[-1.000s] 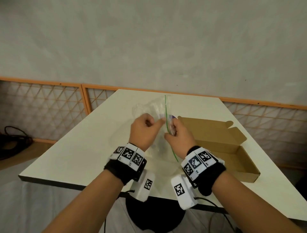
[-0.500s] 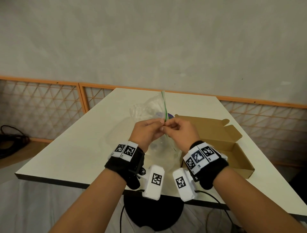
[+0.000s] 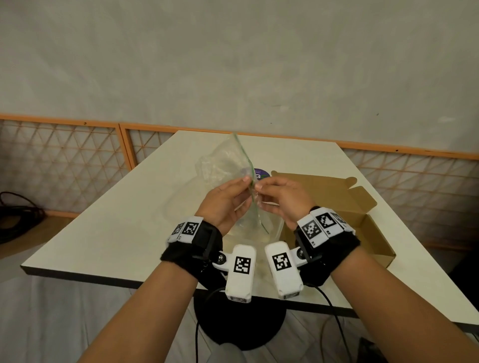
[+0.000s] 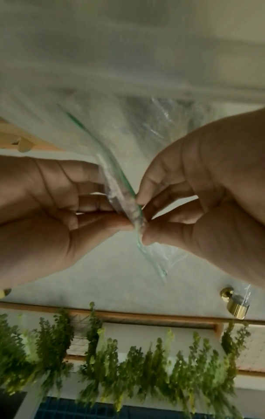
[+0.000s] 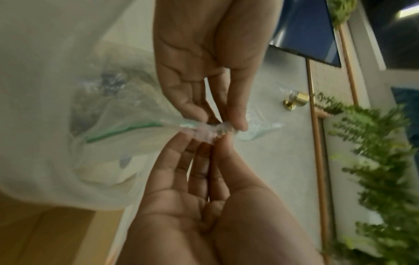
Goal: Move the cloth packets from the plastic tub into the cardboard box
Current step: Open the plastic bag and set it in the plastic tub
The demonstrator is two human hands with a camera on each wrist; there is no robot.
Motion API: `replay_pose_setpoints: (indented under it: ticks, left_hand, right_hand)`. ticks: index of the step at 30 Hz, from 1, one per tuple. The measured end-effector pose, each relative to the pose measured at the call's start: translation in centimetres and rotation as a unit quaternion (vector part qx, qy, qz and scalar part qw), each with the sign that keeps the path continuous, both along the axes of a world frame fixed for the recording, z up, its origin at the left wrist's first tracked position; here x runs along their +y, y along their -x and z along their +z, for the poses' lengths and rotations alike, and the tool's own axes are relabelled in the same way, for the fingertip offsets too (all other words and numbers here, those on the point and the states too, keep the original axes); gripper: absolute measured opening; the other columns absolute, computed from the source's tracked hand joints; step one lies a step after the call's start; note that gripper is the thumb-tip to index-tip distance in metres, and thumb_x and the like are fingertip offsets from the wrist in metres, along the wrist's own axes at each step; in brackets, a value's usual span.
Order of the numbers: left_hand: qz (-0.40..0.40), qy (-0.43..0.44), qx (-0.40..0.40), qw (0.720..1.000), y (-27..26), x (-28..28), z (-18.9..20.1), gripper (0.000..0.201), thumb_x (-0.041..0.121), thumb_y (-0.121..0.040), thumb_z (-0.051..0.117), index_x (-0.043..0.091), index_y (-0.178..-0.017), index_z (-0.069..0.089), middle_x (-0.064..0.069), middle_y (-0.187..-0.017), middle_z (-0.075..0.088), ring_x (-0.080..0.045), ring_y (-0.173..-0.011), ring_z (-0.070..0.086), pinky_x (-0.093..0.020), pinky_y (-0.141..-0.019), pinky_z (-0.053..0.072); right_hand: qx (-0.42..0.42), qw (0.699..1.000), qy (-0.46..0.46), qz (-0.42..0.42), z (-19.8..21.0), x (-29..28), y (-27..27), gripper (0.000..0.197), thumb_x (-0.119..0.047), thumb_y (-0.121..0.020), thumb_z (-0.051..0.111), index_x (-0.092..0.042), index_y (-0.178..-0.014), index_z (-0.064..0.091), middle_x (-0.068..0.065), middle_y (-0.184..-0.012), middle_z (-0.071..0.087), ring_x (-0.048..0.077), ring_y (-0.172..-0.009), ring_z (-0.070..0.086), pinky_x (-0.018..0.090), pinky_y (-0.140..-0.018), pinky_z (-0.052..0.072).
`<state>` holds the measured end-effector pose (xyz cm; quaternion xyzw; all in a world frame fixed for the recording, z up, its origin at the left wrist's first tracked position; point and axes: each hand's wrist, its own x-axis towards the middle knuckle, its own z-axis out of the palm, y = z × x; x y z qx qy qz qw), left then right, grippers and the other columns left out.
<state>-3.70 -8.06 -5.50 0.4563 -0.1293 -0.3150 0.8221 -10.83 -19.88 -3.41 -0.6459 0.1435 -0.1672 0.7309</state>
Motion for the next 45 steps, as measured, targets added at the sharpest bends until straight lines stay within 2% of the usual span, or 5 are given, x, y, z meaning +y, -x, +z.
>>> replay_pose_setpoints:
  ticks: [20,28,35,39,45]
  left_hand:
    - [0.072,-0.15,-0.156,0.974,-0.5,1.1,1.0,0.023,0.033,-0.086,0.068,0.012,-0.089,0.06,-0.003,-0.074,0.058,-0.02,-0.065,0.053,-0.029,-0.066,0.049]
    - [0.119,-0.053,-0.108,0.985,0.5,-0.2,1.6,0.032,0.033,-0.098,0.048,0.016,-0.072,0.052,0.005,-0.06,0.058,-0.014,-0.061,0.057,-0.031,-0.067,0.046]
    - [0.207,-0.224,-0.264,0.915,-0.7,1.6,1.6,0.049,0.0,-0.079,0.063,0.031,-0.11,0.041,-0.009,-0.116,0.046,-0.024,-0.093,0.057,-0.04,-0.076,0.056]
    - [0.121,-0.299,-0.299,0.898,-1.2,2.8,3.3,0.03,-0.01,-0.081,0.047,0.018,-0.083,0.057,-0.002,-0.079,0.051,-0.018,-0.064,0.054,-0.032,-0.064,0.052]
    - [0.031,-0.252,-0.194,0.948,-0.9,2.7,3.6,0.03,0.036,-0.077,0.074,0.011,-0.085,0.061,-0.008,-0.091,0.065,-0.025,-0.089,0.065,-0.039,-0.083,0.055]
  right_hand:
    - [0.029,0.963,-0.266,-0.031,2.1,-4.4,-0.4,0.02,-0.008,-0.098,0.035,-0.013,-0.082,0.046,-0.001,-0.051,0.042,0.007,-0.036,0.036,0.016,-0.047,0.034]
    - [0.173,0.921,0.335,-0.101,0.5,-2.7,1.5,0.07,-0.061,-0.071,0.065,-0.018,-0.123,0.047,-0.001,-0.114,0.057,0.017,-0.099,0.057,0.034,-0.087,0.05]
    - [0.084,0.992,0.056,-0.081,0.3,-2.6,1.6,0.018,0.001,-0.09,0.05,-0.016,-0.093,0.056,0.012,-0.111,0.062,0.024,-0.09,0.064,0.038,-0.077,0.056]
    - [0.021,0.983,-0.181,0.012,1.8,-2.3,1.0,0.023,-0.005,-0.089,0.053,-0.01,-0.112,0.051,0.013,-0.112,0.064,0.022,-0.08,0.07,0.038,-0.07,0.059]
    - [0.013,0.985,-0.17,-0.002,2.8,-0.9,-0.3,0.004,-0.015,-0.092,0.054,-0.016,-0.095,0.055,0.012,-0.097,0.066,0.025,-0.083,0.065,0.037,-0.062,0.059]
